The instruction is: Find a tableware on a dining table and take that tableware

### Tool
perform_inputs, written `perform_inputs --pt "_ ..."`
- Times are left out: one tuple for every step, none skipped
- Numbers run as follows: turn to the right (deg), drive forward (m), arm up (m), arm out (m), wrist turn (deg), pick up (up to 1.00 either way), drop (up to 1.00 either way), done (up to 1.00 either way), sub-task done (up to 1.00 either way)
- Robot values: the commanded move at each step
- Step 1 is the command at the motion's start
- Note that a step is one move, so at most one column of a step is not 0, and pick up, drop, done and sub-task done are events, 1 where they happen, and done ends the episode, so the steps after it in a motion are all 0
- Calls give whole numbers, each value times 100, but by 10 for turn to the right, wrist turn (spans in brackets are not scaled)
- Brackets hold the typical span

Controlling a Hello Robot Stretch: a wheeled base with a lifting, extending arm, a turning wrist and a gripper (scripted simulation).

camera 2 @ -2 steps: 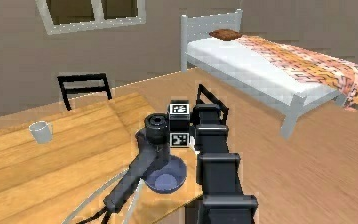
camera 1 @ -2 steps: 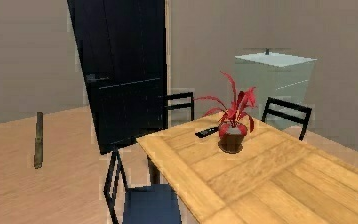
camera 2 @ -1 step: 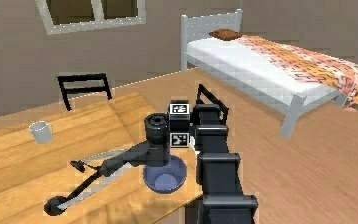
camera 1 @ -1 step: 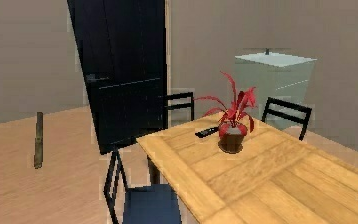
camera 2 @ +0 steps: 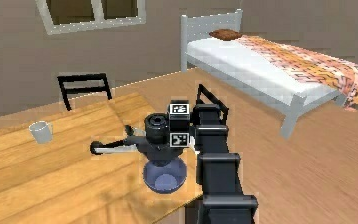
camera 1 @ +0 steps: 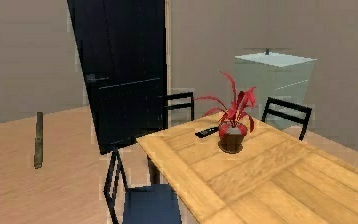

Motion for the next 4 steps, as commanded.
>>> perform_inputs --pt "0 0 0 0 390 0 0 0 0" --pt "0 0 -30 0 0 0 0 0 0" --pt "0 0 0 0 0 100 0 0 0" --pt "0 0 10 0 0 0 0 0 0"
